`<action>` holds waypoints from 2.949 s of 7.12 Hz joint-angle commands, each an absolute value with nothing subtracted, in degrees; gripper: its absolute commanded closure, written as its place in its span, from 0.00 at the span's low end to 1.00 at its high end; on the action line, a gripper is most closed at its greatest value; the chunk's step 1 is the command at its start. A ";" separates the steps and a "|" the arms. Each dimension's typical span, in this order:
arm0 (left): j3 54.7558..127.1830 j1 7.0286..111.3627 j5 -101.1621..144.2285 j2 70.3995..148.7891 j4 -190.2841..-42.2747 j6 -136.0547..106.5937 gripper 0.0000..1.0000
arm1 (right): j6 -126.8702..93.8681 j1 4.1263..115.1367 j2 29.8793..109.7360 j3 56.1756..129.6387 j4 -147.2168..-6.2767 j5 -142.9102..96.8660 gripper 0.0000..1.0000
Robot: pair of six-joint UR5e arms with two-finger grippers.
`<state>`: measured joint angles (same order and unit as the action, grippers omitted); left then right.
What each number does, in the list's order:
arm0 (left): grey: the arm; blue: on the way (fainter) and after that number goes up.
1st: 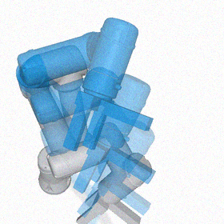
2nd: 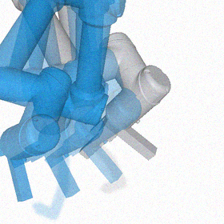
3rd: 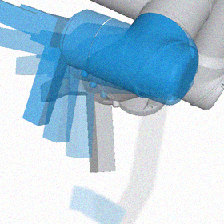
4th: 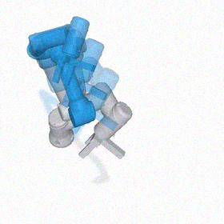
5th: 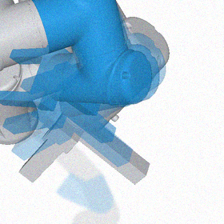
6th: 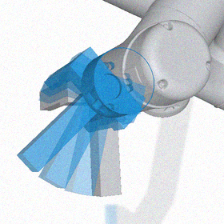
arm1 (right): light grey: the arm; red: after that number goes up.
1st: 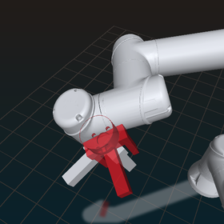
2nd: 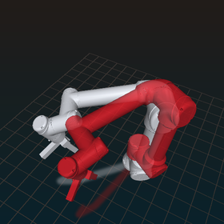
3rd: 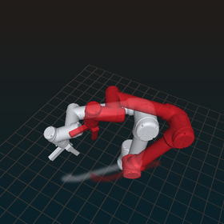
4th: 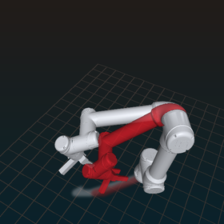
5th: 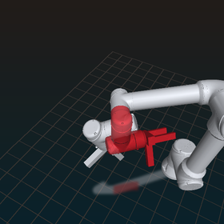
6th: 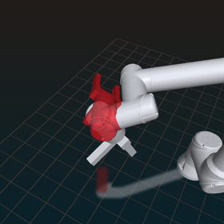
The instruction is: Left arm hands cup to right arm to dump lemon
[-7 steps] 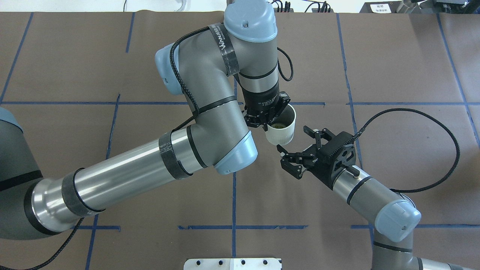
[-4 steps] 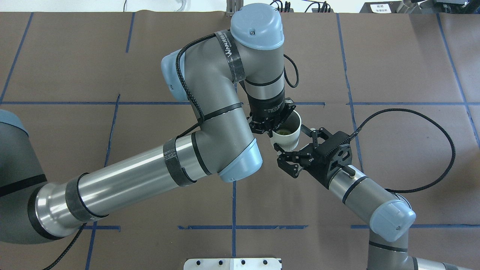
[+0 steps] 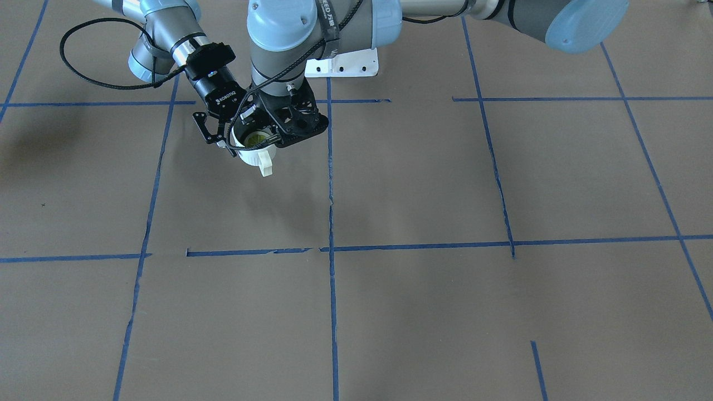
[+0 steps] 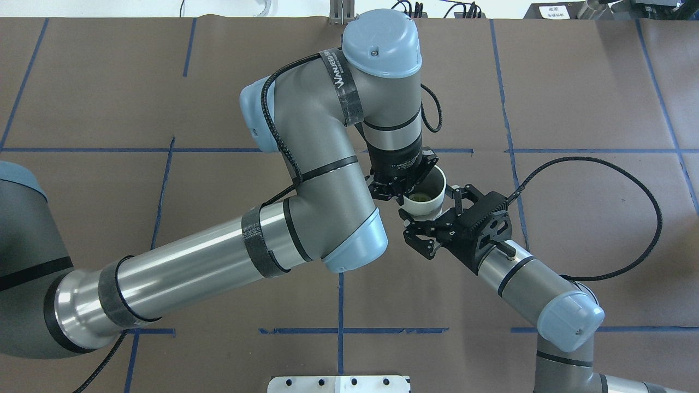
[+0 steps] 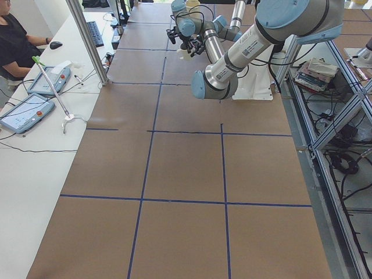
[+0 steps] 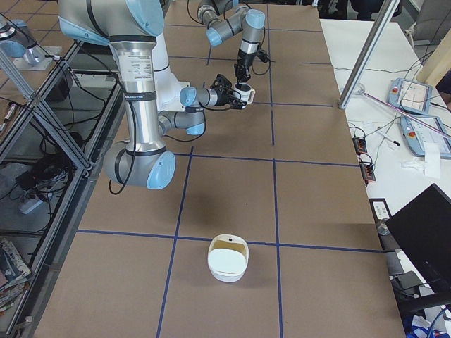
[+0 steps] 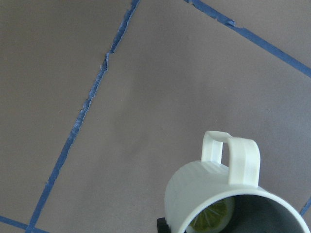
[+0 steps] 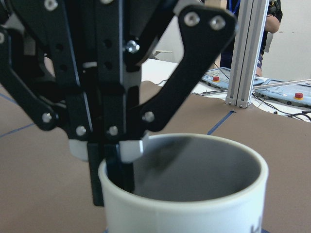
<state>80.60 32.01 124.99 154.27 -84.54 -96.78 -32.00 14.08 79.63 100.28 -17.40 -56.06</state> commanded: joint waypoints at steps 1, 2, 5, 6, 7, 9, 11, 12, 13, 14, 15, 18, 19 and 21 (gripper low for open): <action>81.12 31.99 125.16 154.51 -84.46 -96.86 0.94 | -31.90 14.06 79.63 99.76 -17.40 -55.29 0.07; 81.21 31.99 125.24 154.51 -84.55 -96.77 0.91 | -31.82 14.06 79.72 99.41 -17.32 -54.85 0.28; 82.78 32.17 125.07 153.81 -86.03 -96.42 0.08 | -28.30 13.71 79.80 98.62 -17.23 -51.95 0.59; 85.58 33.56 124.98 153.63 -86.65 -96.59 0.00 | -28.30 13.88 80.33 98.44 -16.97 -51.94 0.59; 86.65 35.58 124.98 153.46 -86.66 -96.59 0.00 | -28.30 14.15 81.72 98.52 -16.44 -51.77 0.59; 86.84 36.47 124.98 151.53 -86.84 -96.24 0.00 | -29.09 14.41 86.98 98.88 -15.56 -47.05 0.62; 86.92 37.00 124.89 150.21 -86.92 -95.98 0.00 | -35.63 15.81 96.54 98.35 -4.26 -44.91 0.69; 86.92 37.26 124.81 149.94 -86.92 -95.98 0.00 | -39.77 17.47 99.64 98.18 -0.04 -45.00 0.72; 87.18 37.44 124.80 149.68 -86.92 -95.98 0.00 | -43.64 18.71 102.10 97.22 3.65 -45.00 0.76; 87.19 37.53 124.11 149.68 -86.92 -95.98 0.00 | -52.30 19.76 104.48 93.99 11.26 -45.09 0.81; 87.27 37.44 124.10 149.33 -86.92 -95.98 0.00 | -57.17 21.86 104.59 87.60 19.95 -45.70 0.84; 87.19 37.44 123.32 149.24 -87.01 -95.89 0.00 | -67.18 23.47 109.30 73.24 40.73 -46.40 0.87; 87.19 37.44 123.22 149.24 -87.45 -95.98 0.00 | -71.33 23.47 112.73 70.95 43.30 -46.49 0.87; 87.19 37.44 123.13 149.24 -87.45 -95.98 0.00 | -84.47 25.73 113.82 68.47 43.77 -46.32 0.87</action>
